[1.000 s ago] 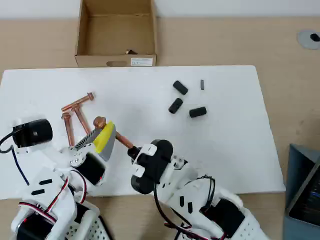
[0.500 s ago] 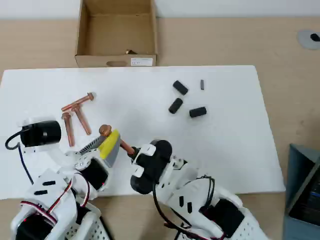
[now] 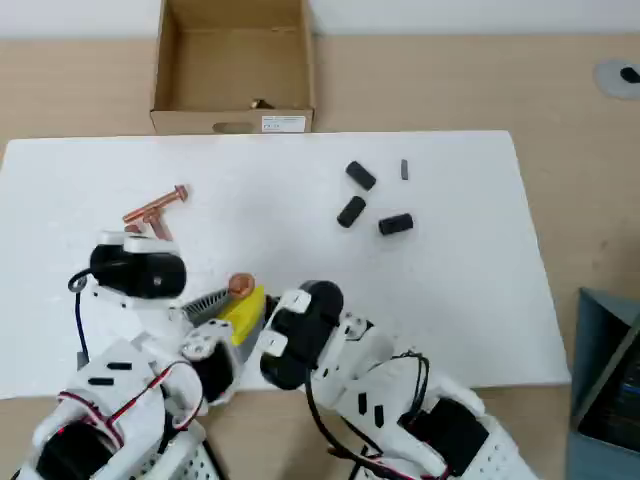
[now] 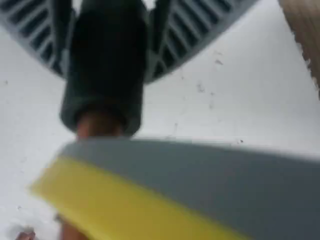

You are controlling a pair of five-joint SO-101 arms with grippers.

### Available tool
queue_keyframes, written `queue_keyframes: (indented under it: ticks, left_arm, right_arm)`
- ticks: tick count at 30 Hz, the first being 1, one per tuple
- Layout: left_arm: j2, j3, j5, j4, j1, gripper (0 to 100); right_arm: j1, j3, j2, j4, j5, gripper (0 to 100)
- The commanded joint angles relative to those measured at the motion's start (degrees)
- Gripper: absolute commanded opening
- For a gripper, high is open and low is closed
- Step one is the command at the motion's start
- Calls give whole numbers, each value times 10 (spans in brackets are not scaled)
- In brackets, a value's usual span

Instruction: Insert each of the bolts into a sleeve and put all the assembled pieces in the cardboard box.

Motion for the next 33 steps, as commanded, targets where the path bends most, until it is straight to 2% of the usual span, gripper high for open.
queue_keyframes:
  ticks: [1,7,13,18,23,29,33]
  left_arm:
    - [0,-4,-11,39,4,2]
    - [0,-4,-7,89,58,5]
    - [0,-4,-7,90,57,12]
    - [1,-6,-7,101,56,122]
    - [1,-6,-11,126,6,174]
    - [1,-39,-19,129,-20,169]
    - [1,-80,-20,127,-40,73]
  right_arm:
    - [-3,-6,-66,-17,6,9]
    - [-4,-5,-66,-17,6,9]
    - [-4,-5,-66,-17,6,9]
    - [-4,-5,-66,-17,6,9]
    - [-4,-4,-66,-16,6,9]
    - [-3,-3,-66,-15,6,9]
    - [-2,-3,-66,-12,3,9]
